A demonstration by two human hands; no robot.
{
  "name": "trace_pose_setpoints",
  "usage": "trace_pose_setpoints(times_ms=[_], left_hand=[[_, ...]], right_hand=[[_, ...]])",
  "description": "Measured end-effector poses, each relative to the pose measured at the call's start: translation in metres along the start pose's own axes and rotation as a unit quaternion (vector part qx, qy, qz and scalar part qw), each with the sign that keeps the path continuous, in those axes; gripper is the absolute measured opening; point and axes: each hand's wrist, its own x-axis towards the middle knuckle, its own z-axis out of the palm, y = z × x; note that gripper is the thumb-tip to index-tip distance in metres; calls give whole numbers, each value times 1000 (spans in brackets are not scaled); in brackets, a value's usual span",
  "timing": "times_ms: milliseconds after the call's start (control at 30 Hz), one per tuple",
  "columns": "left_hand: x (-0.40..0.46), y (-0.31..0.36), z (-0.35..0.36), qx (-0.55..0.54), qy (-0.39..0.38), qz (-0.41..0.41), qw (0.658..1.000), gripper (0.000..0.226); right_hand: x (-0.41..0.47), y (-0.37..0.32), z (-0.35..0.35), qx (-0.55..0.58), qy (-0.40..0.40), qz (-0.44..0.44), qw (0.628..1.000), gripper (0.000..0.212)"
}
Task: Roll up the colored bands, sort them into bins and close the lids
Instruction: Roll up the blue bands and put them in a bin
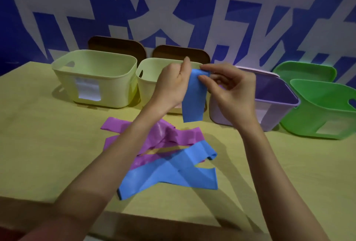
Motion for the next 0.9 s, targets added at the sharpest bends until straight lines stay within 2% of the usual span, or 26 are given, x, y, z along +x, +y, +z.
trace_pose_setpoints(times_ms=[100, 233, 267, 333, 467, 700, 767, 900], left_hand=[[10, -9, 1, 69, 48, 96, 992, 45], [26, -26, 0, 121, 114, 207, 964, 38], [30, -31, 0, 124, 124, 210, 962, 37], [36, -38, 0, 108, 125, 179, 970, 39], [41, -49, 2, 31, 49, 81, 995, 48], [49, -44, -8, -47, -59, -40, 996, 49], [47, -43, -9, -31, -54, -19, 998, 49], [41, -46, -3, 95, 27, 97, 990, 46]], right_hand=[[15, 7, 5, 72, 12, 78, 994, 18], [28, 18, 16, 225, -1, 203, 953, 17], [30, 23, 21, 230, 0, 204, 952, 17], [32, 31, 30, 178, 17, 149, 972, 16], [31, 39, 42, 72, 32, 36, 996, 19], [38, 42, 40, 31, -14, -8, 999, 20], [39, 43, 38, 38, -12, 10, 999, 21], [41, 43, 35, 94, 7, 90, 991, 19]])
